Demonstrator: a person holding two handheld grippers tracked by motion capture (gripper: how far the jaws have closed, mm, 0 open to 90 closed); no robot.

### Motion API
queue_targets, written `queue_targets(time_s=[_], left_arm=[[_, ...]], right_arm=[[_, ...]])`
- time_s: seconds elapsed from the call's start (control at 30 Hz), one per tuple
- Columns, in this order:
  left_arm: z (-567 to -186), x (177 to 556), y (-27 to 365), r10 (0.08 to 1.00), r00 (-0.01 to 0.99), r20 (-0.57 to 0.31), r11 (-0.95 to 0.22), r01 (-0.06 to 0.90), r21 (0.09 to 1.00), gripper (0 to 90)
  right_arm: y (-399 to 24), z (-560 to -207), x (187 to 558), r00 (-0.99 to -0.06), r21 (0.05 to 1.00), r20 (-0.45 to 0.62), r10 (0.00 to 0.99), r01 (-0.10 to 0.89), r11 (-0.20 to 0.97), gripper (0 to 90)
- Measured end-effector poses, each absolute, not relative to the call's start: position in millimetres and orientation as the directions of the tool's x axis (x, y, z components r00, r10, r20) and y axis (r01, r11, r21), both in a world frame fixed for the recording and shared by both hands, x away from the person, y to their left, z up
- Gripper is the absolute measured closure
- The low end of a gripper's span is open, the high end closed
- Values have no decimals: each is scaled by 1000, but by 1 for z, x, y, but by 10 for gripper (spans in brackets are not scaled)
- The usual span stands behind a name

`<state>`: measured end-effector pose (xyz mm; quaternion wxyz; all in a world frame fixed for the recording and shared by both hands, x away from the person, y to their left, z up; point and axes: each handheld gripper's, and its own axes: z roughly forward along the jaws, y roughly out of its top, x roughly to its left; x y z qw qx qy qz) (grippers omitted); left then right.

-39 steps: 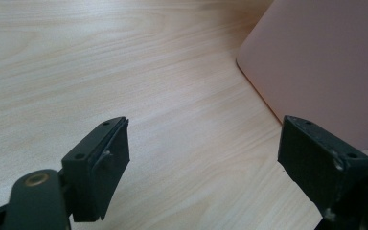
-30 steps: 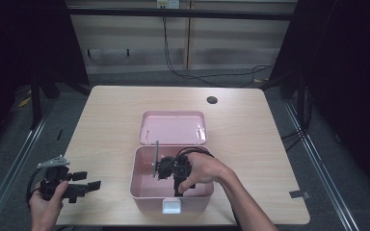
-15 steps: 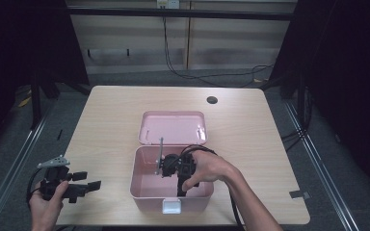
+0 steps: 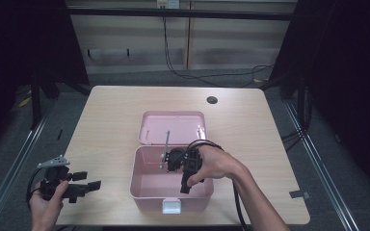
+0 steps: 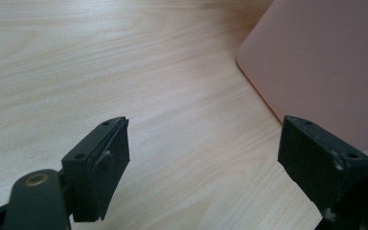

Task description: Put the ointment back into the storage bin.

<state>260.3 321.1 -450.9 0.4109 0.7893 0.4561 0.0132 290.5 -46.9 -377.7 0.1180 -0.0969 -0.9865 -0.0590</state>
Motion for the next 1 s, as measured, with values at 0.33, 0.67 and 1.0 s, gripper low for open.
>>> queue_targets(time_s=[0.33,0.67,1.0], left_arm=[[-451,260,322,730,587,-350,-249,705,664,181],[-451,260,321,731,582,-355,-245,710,660,181],[-451,260,321,732,584,-352,-246,708,662,181]], right_arm=[[-59,-355,291,-958,127,201,202,230,965,660],[-75,-339,291,-957,160,166,238,264,951,643],[-85,-322,290,-956,179,140,258,281,943,617]])
